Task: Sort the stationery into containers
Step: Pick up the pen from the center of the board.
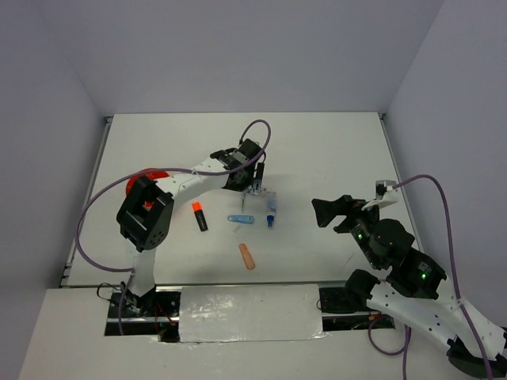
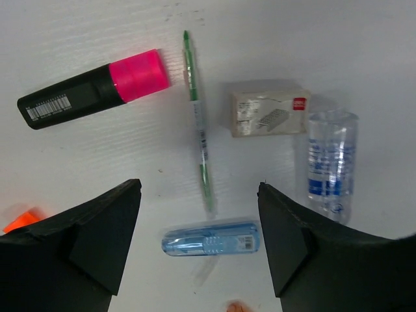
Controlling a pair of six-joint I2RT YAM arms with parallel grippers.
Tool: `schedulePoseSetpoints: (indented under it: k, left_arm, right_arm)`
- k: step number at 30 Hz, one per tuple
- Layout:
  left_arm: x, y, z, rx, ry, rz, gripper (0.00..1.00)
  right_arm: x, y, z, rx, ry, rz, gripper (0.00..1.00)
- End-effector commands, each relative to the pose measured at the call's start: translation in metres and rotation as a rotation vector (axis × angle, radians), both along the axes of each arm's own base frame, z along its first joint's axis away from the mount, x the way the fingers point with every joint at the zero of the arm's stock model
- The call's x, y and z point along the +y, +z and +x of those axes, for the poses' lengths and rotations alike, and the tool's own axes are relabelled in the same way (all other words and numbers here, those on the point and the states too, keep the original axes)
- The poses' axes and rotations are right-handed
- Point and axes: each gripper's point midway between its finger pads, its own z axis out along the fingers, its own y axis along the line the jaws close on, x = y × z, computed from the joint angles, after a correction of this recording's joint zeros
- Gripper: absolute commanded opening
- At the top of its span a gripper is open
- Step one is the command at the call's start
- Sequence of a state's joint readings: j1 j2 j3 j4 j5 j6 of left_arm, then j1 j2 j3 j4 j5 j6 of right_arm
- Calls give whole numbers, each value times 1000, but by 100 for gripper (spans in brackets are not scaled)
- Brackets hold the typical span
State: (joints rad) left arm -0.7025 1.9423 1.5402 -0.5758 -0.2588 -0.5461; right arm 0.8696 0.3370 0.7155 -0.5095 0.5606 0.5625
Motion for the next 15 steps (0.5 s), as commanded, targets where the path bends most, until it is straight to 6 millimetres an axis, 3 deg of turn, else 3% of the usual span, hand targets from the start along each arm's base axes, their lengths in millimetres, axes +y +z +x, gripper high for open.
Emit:
schedulePoseSetpoints:
  k: [1,15]
  left_arm:
    - [3,-6,0,45,-27,22,84]
    - [19,-56,2,175,-20,128,74]
  right_arm:
    - [-2,2,-6,-2,29,-33,99]
    - [15,-6,-3,-2,94,-65,99]
